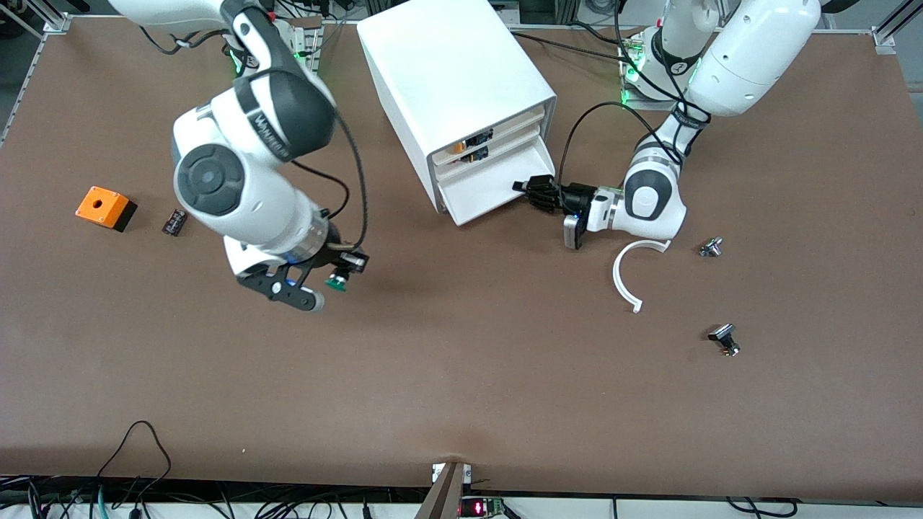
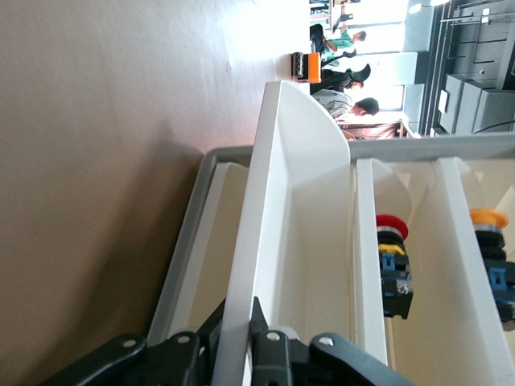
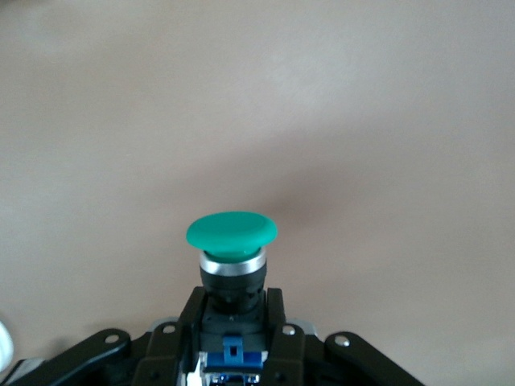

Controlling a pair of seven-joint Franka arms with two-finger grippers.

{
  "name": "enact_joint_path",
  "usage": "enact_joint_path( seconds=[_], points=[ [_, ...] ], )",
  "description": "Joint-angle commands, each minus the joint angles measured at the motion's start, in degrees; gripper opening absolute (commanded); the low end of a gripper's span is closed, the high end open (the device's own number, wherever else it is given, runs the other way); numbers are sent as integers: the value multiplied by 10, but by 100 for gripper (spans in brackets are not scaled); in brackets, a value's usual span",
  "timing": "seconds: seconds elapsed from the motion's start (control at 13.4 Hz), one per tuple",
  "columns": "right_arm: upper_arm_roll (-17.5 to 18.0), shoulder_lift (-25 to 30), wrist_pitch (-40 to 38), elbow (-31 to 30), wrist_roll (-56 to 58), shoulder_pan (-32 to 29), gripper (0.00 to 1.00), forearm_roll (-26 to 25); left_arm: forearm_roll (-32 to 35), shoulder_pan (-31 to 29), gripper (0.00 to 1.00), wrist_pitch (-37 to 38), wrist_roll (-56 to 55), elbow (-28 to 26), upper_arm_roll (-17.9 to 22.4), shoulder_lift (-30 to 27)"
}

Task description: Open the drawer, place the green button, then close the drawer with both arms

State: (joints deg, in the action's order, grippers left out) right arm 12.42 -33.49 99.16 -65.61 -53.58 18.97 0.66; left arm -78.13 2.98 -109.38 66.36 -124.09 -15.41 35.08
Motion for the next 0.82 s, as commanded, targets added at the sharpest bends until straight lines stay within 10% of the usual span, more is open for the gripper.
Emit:
enact_joint_path(
  seconds=[0.0, 0.75],
  points=[
    [-4, -6, -8, 32, -104, 40, 0, 7, 17, -5, 0, 0, -39, 37, 6, 9],
    [-6, -51, 97, 33, -450, 191, 0, -3, 59, -10, 0, 0, -84, 88, 38, 24]
  ],
)
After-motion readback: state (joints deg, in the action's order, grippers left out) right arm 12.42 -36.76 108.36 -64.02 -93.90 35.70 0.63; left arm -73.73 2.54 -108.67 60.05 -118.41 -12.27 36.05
